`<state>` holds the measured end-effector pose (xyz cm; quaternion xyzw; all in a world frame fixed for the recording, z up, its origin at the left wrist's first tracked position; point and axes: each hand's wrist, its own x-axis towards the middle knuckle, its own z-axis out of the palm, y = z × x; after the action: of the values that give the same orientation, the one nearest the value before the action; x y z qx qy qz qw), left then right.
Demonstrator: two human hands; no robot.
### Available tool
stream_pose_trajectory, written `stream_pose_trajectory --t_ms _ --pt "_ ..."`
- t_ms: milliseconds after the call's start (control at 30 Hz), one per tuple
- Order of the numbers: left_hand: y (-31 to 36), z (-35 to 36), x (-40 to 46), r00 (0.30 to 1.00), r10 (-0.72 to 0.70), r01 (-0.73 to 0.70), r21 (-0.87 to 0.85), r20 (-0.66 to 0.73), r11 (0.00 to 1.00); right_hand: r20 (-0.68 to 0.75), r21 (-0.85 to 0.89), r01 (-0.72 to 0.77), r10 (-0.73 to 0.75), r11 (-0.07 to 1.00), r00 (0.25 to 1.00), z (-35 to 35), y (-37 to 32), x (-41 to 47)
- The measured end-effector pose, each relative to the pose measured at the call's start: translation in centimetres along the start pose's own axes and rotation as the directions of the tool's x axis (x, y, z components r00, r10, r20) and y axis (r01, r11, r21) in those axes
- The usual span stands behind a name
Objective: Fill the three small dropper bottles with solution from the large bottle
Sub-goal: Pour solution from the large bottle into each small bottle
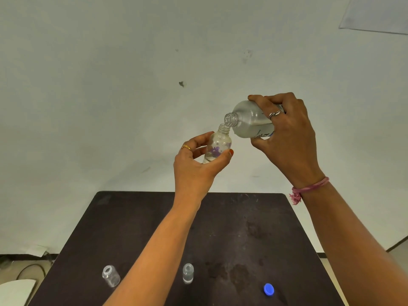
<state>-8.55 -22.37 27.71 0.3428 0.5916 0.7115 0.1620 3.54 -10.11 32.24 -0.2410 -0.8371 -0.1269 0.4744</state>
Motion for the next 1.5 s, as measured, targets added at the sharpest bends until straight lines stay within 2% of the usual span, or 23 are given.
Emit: stream_pose_trajectory --t_ms 1500 --pt "0.12 -0.41 -0.27 1.0 -0.009 0.009 -0.013 -0.009 1.0 -0.008 -0.019 0.025 -0.025 1.0 1.0 -0.15 -0.32 0.06"
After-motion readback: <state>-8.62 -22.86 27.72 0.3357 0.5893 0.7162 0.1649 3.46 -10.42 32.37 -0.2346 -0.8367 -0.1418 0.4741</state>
